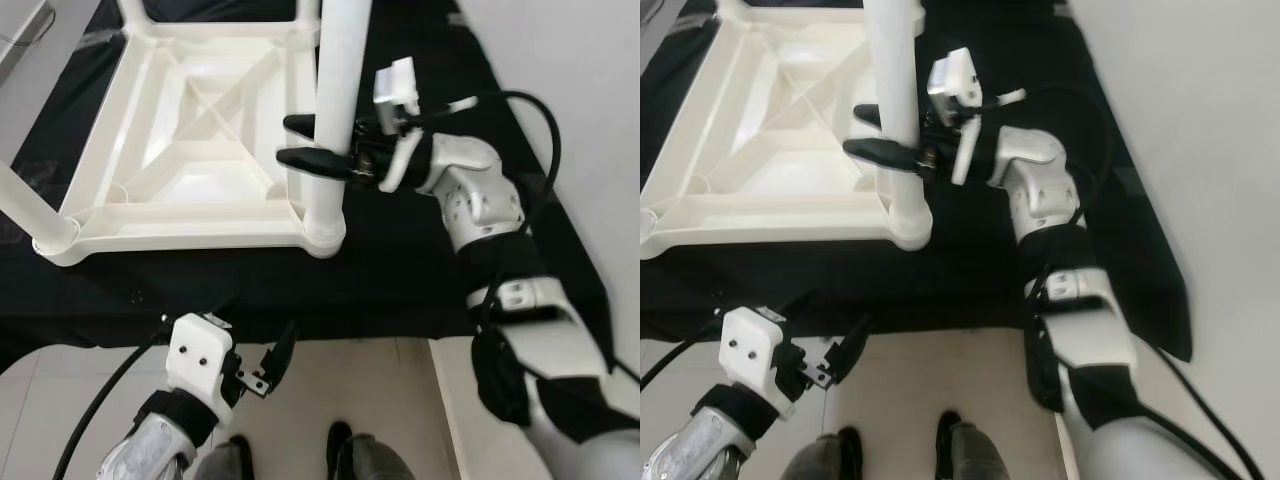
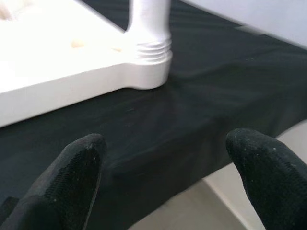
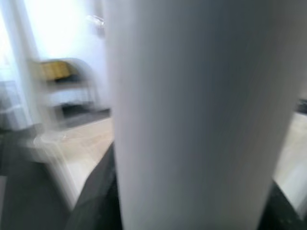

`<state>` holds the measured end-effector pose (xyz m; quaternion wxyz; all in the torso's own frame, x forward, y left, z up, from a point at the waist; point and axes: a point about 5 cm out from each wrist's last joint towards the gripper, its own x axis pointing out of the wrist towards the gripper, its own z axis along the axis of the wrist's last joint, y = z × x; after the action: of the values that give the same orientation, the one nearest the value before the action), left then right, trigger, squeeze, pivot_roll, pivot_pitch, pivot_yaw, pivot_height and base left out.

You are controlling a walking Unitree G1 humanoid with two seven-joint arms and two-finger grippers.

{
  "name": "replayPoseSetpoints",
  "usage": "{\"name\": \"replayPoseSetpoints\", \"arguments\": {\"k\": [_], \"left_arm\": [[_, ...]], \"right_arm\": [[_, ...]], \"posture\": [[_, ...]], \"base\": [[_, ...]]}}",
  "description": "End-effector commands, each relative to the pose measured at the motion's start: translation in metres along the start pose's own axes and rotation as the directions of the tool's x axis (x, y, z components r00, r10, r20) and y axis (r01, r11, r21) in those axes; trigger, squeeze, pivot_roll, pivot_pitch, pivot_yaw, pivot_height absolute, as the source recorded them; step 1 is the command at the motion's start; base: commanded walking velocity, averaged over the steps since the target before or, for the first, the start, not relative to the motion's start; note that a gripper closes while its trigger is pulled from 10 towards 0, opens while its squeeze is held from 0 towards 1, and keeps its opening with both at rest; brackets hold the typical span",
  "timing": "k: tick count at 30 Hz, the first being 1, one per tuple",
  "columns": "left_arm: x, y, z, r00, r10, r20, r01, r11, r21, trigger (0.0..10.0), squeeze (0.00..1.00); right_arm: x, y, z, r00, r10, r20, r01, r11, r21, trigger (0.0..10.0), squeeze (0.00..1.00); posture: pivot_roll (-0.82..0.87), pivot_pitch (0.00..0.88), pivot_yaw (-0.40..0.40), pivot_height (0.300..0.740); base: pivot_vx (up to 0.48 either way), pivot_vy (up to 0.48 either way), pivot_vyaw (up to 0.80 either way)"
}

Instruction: Building children table

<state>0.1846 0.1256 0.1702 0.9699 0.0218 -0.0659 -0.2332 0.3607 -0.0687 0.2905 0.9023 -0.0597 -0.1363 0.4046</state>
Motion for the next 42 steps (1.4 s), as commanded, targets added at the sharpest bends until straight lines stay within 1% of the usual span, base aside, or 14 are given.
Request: {"name": "replayPoseSetpoints", "arguments": {"k": [1,5,10,11,14,15,21,22,23,24,36,40,41,42], "left_arm": [[-0.003,0.001,-0.006,1.0,-0.003,-0.031,0.003,1.0,-0.005,10.0,0.0],[0.001,0.004,-0.007,0.999,-0.013,-0.031,0.013,1.0,0.002,10.0,0.0],[0.005,0.005,-0.009,1.0,-0.015,-0.028,0.015,1.0,0.005,10.0,0.0],[0.007,0.005,-0.009,1.0,-0.01,-0.023,0.01,1.0,0.008,10.0,0.0],[0.006,0.005,-0.009,1.0,-0.005,-0.02,0.005,1.0,0.009,10.0,0.0],[0.006,0.005,-0.009,1.0,-0.003,-0.02,0.003,1.0,0.01,10.0,0.0],[0.003,0.004,-0.009,1.0,-0.002,-0.022,0.002,1.0,0.009,10.0,0.0],[0.002,0.004,-0.01,1.0,-0.004,-0.023,0.004,1.0,0.006,10.0,0.0],[0.002,0.004,-0.01,1.0,-0.004,-0.023,0.004,1.0,0.006,10.0,0.0],[0.002,0.003,-0.009,1.0,-0.005,-0.024,0.005,1.0,0.006,10.0,0.0],[-0.014,-0.004,-0.005,0.999,0.005,-0.043,-0.005,1.0,0.001,10.0,0.0],[-0.017,-0.005,-0.004,0.999,0.008,-0.05,-0.008,1.0,0.0,10.0,0.0],[-0.018,-0.005,-0.004,0.999,0.008,-0.053,-0.008,1.0,-0.002,10.0,0.0],[-0.019,-0.005,-0.004,0.998,0.007,-0.056,-0.008,1.0,-0.003,10.0,0.0]], "right_arm": [[-0.016,0.004,-0.051,0.949,-0.187,-0.253,0.203,0.978,0.04,0.0,0.0],[-0.01,0.066,-0.066,0.915,-0.291,-0.278,0.338,0.931,0.137,0.0,0.0],[0.015,0.068,-0.051,0.936,-0.275,-0.22,0.313,0.936,0.161,0.0,0.0],[0.022,0.062,-0.037,0.939,-0.275,-0.206,0.309,0.939,0.152,10.0,0.0],[0.022,0.064,-0.021,0.963,-0.22,-0.156,0.25,0.944,0.214,10.0,0.0],[0.022,0.065,-0.011,0.987,-0.132,-0.088,0.151,0.951,0.27,10.0,1.0],[0.012,0.07,0.018,0.948,0.286,0.139,-0.309,0.933,0.185,10.0,1.0],[0.008,0.06,0.014,0.928,0.355,0.116,-0.366,0.927,0.088,10.0,0.45],[0.008,0.06,0.014,0.928,0.355,0.116,-0.366,0.927,0.088,10.0,0.45],[0.005,0.057,0.012,0.908,0.404,0.111,-0.412,0.909,0.063,10.0,0.0],[-0.005,0.037,0.012,0.68,0.726,0.097,-0.729,0.684,-0.011,10.0,0.0],[-0.003,0.034,0.011,0.652,0.754,0.085,-0.756,0.655,-0.01,10.0,0.0],[-0.001,0.033,0.009,0.643,0.762,0.074,-0.764,0.646,-0.014,7.8,0.0],[0.0,0.033,0.008,0.633,0.771,0.067,-0.772,0.636,-0.019,7.8,0.0]], "posture": [[0.09,0.306,-0.051,0.74],[0.09,0.283,-0.041,0.74],[0.09,0.263,-0.05,0.74],[0.09,0.261,-0.056,0.74],[0.1,0.26,-0.06,0.74],[0.1,0.259,-0.06,0.74],[0.11,0.257,-0.058,0.74],[0.11,0.256,-0.059,0.74],[0.11,0.256,-0.059,0.74],[0.12,0.257,-0.06,0.74],[0.18,0.309,-0.061,0.74],[0.19,0.32,-0.058,0.74],[0.2,0.326,-0.055,0.74],[0.2,0.326,-0.055,0.74]], "base": [[0.0,0.0,0.0],[0.0,0.0,0.0],[0.0,0.0,0.0],[0.0,0.0,0.0],[0.0,0.0,0.0],[0.0,0.0,0.0],[0.0,0.0,0.0],[0.0,0.0,0.0],[0.0,0.0,0.0],[0.0,0.0,0.0],[0.0,0.0,0.0],[0.0,0.0,0.0],[0.0,0.0,0.0],[0.0,0.0,0.0]]}}
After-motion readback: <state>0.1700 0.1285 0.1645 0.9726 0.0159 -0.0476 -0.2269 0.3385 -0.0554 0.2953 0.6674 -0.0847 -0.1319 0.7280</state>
